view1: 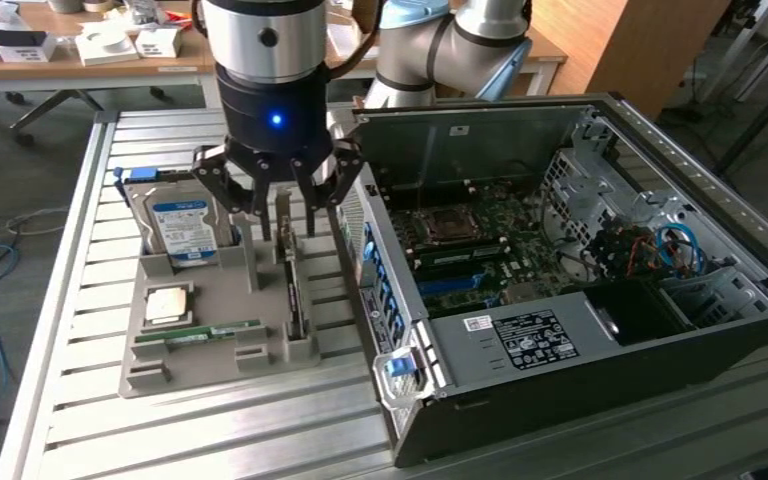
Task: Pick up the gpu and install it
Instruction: 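Pick up the gpu and move the gpu toward the slot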
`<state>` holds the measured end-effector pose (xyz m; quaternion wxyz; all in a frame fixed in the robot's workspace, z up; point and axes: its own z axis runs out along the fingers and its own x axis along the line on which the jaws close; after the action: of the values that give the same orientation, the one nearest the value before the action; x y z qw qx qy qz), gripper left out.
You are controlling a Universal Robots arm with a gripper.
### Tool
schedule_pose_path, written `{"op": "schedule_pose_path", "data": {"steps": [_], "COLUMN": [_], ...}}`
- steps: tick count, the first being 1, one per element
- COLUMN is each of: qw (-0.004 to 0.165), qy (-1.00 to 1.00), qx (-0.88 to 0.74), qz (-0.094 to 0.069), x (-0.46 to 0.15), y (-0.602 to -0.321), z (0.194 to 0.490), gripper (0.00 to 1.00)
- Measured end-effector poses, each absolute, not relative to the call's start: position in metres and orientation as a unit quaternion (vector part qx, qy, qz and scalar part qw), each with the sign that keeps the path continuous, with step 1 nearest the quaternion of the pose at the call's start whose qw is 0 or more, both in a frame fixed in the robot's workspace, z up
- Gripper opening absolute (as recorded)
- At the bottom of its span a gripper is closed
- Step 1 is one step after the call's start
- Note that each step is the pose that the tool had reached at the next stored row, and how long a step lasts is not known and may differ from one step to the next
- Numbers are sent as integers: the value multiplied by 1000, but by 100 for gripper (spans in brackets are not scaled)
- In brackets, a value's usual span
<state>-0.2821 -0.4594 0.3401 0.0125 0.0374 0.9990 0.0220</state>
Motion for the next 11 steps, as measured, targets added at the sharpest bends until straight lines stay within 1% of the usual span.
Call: {"op": "schedule_pose_path", "data": {"steps": [11], "qw": [12], "qy": [999], "qx": [37], "qz": [22], "x": [-282], "y": [-459], "z": [324], "gripper": [47]}}
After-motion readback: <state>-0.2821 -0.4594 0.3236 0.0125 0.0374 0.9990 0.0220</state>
